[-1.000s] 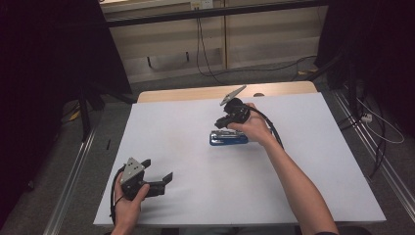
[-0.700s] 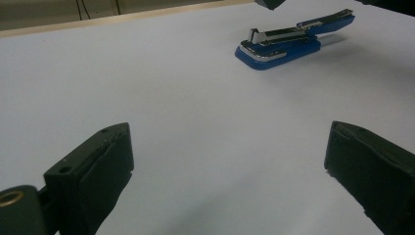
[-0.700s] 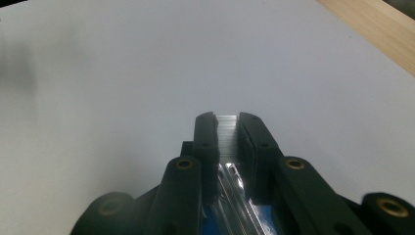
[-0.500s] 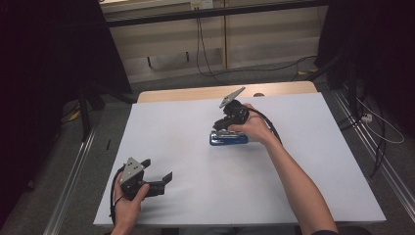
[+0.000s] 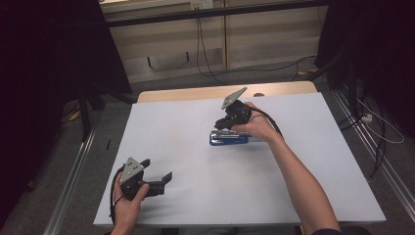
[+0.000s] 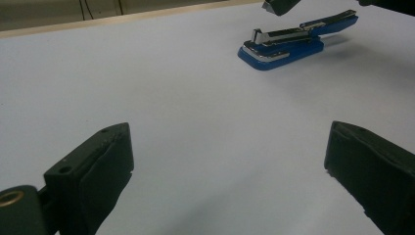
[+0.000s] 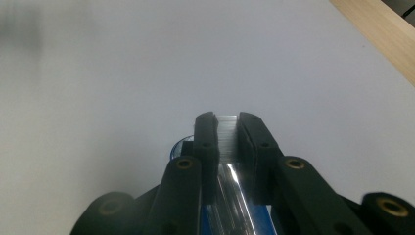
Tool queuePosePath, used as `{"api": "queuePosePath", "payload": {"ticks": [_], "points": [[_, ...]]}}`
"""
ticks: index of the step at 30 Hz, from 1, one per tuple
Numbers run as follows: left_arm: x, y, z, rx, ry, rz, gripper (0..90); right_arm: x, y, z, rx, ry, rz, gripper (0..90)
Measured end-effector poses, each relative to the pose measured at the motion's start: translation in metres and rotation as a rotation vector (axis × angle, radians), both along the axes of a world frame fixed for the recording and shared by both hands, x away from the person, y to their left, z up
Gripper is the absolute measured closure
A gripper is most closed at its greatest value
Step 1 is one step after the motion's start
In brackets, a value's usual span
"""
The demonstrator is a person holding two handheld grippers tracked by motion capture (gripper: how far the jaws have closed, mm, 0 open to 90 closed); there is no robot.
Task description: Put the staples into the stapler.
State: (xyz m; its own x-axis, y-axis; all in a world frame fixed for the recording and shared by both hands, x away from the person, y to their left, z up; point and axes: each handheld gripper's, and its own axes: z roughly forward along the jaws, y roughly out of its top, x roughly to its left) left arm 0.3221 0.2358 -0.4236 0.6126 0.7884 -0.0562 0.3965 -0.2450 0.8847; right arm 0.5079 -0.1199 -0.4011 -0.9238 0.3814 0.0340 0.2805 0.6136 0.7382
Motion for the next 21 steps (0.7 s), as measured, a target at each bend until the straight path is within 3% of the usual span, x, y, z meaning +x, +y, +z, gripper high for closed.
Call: {"api": "queuePosePath", "payload": {"ticks": [10,21], "points": [[0.0002,-0.0001,0.0000,-0.008,0.000,-0.001,4.4,0.0010,0.0019,-0.0017,-0.021,-0.011,0.074,79.3],[0.0001,0.0010,0.0004,-0.001,-0.002,-0.006,4.4,0.0043,0.0083,-0.0069,-0.028,0.008,0.101,79.3]]}}
